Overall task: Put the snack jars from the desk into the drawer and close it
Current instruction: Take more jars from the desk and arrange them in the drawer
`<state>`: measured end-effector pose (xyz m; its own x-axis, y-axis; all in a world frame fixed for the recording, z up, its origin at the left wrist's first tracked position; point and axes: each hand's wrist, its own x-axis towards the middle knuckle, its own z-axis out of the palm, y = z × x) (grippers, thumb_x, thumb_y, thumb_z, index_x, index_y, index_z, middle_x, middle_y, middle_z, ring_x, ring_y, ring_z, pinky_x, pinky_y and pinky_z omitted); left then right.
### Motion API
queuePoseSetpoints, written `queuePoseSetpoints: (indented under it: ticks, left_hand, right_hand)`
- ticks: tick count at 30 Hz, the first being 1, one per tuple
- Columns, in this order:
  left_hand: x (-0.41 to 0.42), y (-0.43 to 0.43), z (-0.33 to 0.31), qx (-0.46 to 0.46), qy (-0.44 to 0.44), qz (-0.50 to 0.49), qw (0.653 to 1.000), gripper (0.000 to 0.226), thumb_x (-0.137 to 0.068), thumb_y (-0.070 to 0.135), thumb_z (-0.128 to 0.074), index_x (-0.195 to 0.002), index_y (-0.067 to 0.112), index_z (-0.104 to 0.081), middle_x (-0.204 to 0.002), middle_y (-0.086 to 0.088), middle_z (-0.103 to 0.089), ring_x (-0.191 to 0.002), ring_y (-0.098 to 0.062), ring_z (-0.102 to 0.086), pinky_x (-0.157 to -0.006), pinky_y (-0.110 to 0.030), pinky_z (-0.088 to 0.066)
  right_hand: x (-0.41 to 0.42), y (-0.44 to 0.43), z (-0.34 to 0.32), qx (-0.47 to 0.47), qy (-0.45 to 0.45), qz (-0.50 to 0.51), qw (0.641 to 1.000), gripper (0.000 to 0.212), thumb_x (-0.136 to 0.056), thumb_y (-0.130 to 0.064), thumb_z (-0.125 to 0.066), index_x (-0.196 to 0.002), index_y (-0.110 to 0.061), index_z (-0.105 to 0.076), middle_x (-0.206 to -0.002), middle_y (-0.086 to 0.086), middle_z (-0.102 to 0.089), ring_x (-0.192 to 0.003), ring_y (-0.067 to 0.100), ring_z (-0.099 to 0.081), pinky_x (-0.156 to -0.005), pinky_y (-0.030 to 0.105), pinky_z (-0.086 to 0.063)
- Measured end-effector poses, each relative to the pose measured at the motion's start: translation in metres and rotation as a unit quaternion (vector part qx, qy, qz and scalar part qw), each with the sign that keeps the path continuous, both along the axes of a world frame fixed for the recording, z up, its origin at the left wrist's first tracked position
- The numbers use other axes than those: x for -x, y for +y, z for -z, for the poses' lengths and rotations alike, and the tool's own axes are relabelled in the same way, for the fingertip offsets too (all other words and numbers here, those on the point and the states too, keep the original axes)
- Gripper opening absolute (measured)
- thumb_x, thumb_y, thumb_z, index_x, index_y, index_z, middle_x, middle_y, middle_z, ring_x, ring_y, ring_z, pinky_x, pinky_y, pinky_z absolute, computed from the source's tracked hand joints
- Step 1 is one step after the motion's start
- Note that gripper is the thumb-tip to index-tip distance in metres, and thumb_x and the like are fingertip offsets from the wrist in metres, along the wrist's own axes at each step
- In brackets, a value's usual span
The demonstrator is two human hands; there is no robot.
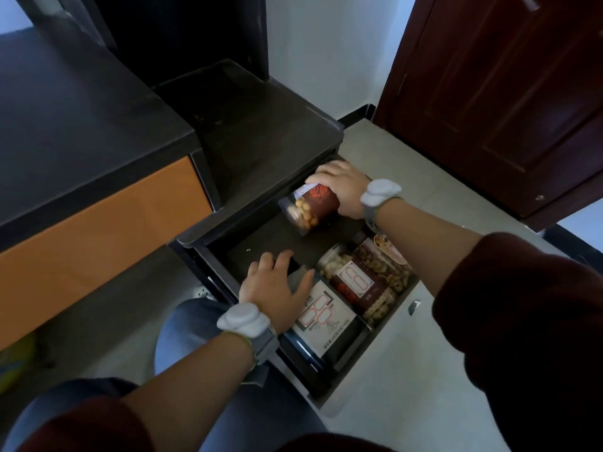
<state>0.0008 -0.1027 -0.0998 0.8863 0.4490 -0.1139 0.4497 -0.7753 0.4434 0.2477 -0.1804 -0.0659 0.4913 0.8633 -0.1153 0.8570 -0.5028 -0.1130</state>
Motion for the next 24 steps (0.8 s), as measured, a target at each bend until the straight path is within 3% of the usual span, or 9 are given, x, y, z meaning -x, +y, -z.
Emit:
queuePoseSetpoints:
  ticks: [3,6,9,12,24]
  left_hand:
    - [0.0,-0.001,-0.001,-0.011,-0.008,-0.003,1.0,0.071,-0.08,0.069,-0.027,-0.134,0.026,-0.042,-0.12,-0.006,-0.052,-0.107,-0.027,-0.051,-0.079,-0.039,-0.051]
    - [-0.001,-0.002,-0.002,-0.012,-0.002,-0.002,1.0,0.072,-0.08,0.069,-0.025,-0.135,0.025,-0.041,-0.121,-0.006,-0.052,-0.108,-0.027,-0.05,-0.08,-0.039,-0.05]
    - [-0.001,-0.002,-0.002,-0.019,-0.001,-0.001,1.0,0.073,-0.081,0.069,-0.024,-0.136,0.025,-0.04,-0.12,-0.006,-0.052,-0.107,-0.027,-0.05,-0.079,-0.038,-0.049]
    - [0.0,-0.002,-0.001,-0.016,-0.004,0.001,1.0,0.072,-0.081,0.069,-0.025,-0.137,0.025,-0.039,-0.12,-0.006,-0.052,-0.107,-0.027,-0.05,-0.079,-0.038,-0.049]
    - [0.0,-0.001,-0.003,-0.019,-0.012,-0.005,1.0,0.07,-0.081,0.068,-0.026,-0.134,0.025,-0.042,-0.119,-0.007,-0.053,-0.105,-0.028,-0.051,-0.076,-0.039,-0.051]
  right_hand:
    - [0.002,0.009,0.012,0.05,-0.087,0.039,0.994,0.067,-0.083,-0.009,-0.056,-0.143,-0.029,-0.035,-0.153,0.01,-0.029,-0.144,0.035,-0.011,-0.117,0.051,-0.014]
    - [0.025,0.018,0.015,-0.001,-0.115,0.128,0.985,0.067,-0.079,-0.013,-0.06,-0.141,-0.026,-0.038,-0.151,0.014,-0.031,-0.138,0.04,-0.021,-0.111,0.052,-0.024]
    - [0.048,0.023,0.022,-0.121,-0.036,0.157,0.979,0.054,-0.078,-0.022,-0.059,-0.131,-0.028,-0.052,-0.141,0.009,-0.044,-0.128,0.038,-0.034,-0.101,0.05,-0.036]
    - [0.049,0.02,0.028,-0.151,-0.016,0.136,0.979,0.04,-0.084,-0.036,-0.054,-0.123,-0.029,-0.061,-0.137,0.004,-0.053,-0.13,0.035,-0.037,-0.106,0.047,-0.034]
    - [0.027,0.008,0.023,-0.073,0.028,0.113,0.991,0.058,-0.091,-0.054,-0.048,-0.144,-0.033,-0.037,-0.156,0.007,-0.029,-0.145,0.031,-0.014,-0.117,0.05,-0.011]
